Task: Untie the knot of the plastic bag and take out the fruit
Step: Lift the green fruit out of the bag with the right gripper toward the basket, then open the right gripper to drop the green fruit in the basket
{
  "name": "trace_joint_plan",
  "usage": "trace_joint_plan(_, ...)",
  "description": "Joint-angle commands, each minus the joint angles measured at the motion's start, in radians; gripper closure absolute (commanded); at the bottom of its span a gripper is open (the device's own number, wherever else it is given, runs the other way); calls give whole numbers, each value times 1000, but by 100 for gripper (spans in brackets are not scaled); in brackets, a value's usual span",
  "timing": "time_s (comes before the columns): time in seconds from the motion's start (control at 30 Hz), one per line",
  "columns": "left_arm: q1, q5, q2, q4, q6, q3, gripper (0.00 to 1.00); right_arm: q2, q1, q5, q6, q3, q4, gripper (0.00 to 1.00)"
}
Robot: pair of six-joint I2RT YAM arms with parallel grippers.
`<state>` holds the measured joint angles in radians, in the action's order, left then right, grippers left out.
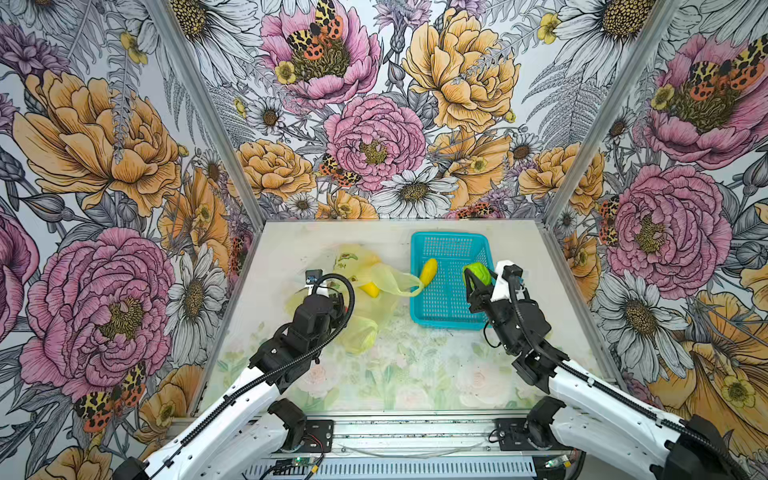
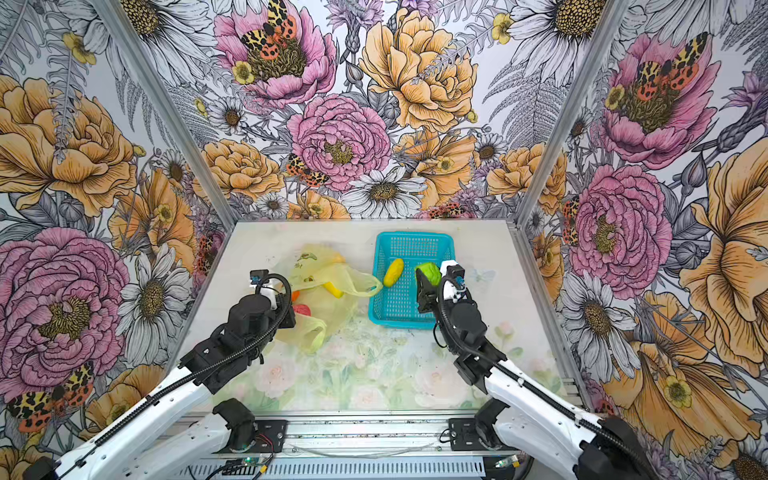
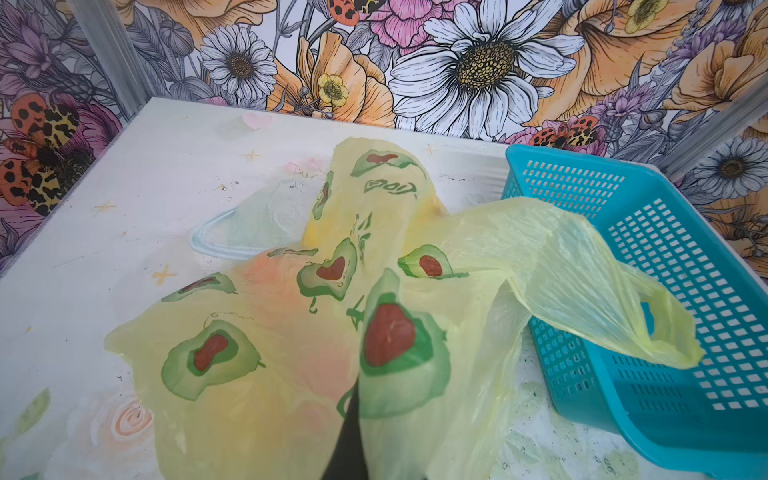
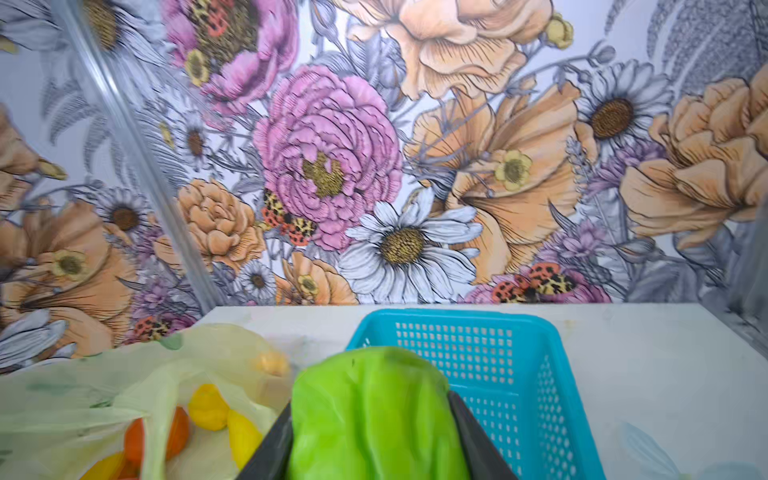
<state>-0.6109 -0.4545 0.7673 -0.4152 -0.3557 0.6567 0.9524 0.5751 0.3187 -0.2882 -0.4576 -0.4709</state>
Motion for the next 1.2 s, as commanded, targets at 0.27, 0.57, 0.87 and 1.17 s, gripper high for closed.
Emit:
trace_joint_plan(0.27,12,-24,-5,3,4,23,100,661,-193,-73,-79,-459,386,100)
trace_joint_plan(0.57,19,-24,12,4,6,24,100,990,-215,-116,-53,-771,500,95)
trace_joint_plan(0.87,22,-20,-6,3,6,21,100,1018,-257,-181,-91,-787,506,38)
trace_joint_plan(1.17,22,-17,-8,3,6,20,100,908,-269,-279,-73,-692,412,26)
